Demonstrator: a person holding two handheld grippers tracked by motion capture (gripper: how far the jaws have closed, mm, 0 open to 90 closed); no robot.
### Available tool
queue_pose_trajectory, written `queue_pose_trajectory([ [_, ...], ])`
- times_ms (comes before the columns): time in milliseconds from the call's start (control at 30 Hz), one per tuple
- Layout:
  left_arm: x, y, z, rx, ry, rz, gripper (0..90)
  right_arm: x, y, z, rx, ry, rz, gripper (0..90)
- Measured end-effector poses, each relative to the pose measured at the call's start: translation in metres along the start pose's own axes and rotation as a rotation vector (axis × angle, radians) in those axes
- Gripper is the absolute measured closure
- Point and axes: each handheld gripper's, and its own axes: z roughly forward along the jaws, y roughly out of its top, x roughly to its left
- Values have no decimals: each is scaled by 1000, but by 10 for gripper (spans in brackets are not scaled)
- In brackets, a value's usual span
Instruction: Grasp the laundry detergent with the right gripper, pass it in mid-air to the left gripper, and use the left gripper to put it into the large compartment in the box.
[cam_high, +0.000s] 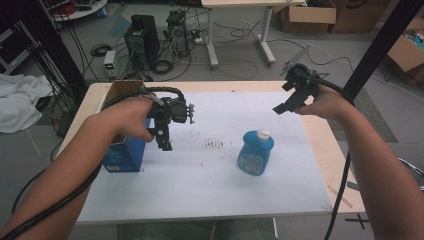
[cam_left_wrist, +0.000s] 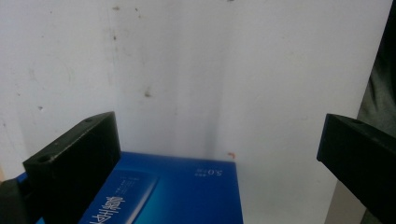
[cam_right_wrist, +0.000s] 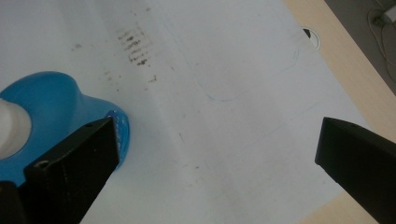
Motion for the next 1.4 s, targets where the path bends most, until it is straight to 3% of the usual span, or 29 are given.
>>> queue_pose_trajectory([
  [167, 0, 2, 3, -8, -3, 15, 1, 5, -33, -9, -131, -9, 46, 0],
  [267, 1, 2, 5, -15, -5, 18, 1, 10, -51, -9, -150, -24, 56, 0],
  [700, -1, -11, 9, -15, -9, -5, 1, 49, -120, 10, -270, 33, 69, 0],
  [800, -2, -14, 8, -20, -5, -14, 1, 58, -128, 19, -286, 45, 64, 0],
  [933, -4, -17, 7, -21, -7, -17, 1, 73, -136, 34, -351, 89, 66, 0],
  [1167, -7, -18, 6, -20, -3, -21, 1, 91, -146, 60, -387, 124, 65, 0],
  [1400, -9, -17, 7, -23, -5, -22, 1, 103, -149, 75, -427, 111, 54, 0],
])
